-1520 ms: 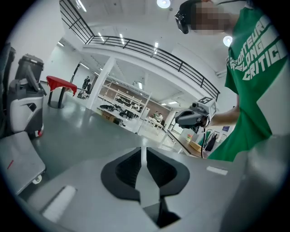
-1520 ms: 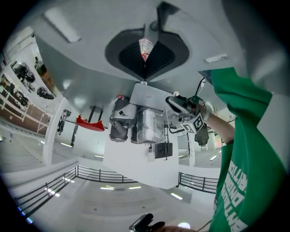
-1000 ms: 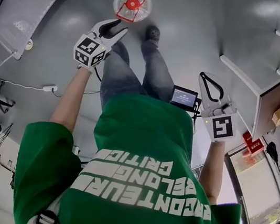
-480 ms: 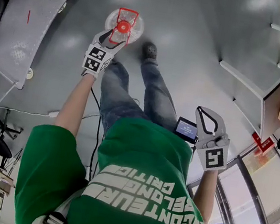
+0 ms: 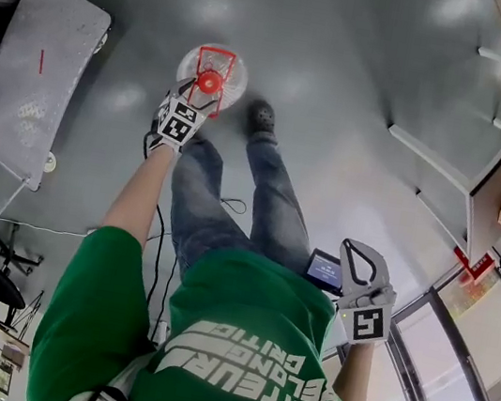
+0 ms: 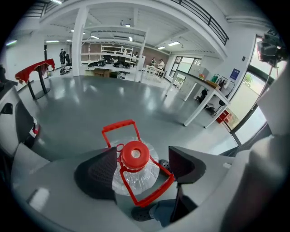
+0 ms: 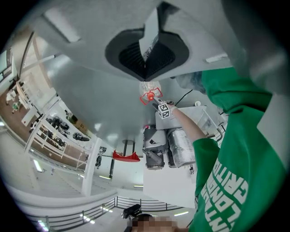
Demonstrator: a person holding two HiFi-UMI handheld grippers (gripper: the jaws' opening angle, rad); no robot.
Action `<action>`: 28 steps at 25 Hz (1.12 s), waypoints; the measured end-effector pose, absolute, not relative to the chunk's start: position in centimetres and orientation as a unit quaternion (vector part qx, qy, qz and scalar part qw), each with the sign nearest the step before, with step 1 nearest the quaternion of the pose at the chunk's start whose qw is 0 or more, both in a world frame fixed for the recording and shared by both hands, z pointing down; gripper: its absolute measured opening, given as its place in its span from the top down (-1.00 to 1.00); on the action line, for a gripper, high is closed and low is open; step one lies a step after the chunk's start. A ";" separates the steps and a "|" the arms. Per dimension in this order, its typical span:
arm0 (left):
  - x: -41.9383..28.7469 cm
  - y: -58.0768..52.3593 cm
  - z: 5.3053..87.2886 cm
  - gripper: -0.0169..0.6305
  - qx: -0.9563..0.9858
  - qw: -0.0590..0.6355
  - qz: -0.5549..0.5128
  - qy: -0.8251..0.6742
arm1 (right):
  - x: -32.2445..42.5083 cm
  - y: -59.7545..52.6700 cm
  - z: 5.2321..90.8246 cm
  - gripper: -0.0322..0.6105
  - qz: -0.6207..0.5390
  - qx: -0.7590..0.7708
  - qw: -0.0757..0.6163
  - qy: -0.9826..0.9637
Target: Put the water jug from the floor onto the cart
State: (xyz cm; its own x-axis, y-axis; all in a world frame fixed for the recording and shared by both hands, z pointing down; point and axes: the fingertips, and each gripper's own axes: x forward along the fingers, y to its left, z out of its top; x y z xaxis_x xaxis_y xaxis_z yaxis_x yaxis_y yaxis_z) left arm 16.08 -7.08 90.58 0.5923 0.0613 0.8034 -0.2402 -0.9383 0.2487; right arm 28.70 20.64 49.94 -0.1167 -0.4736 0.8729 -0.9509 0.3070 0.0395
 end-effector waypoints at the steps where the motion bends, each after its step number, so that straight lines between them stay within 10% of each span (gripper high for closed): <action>1: 16.0 -7.0 91.3 -0.18 0.873 0.168 0.455 -0.046 | 28.7 20.8 50.1 0.92 0.287 0.519 0.417 -0.688; 15: 17.1 -6.5 97.0 -0.36 0.850 0.153 0.504 -0.022 | 28.1 22.8 51.7 0.92 0.332 0.520 0.422 -0.664; 28: 18.8 -7.3 99.3 -0.12 0.844 0.137 0.518 -0.032 | 27.1 23.5 52.9 0.92 0.344 0.521 0.418 -0.660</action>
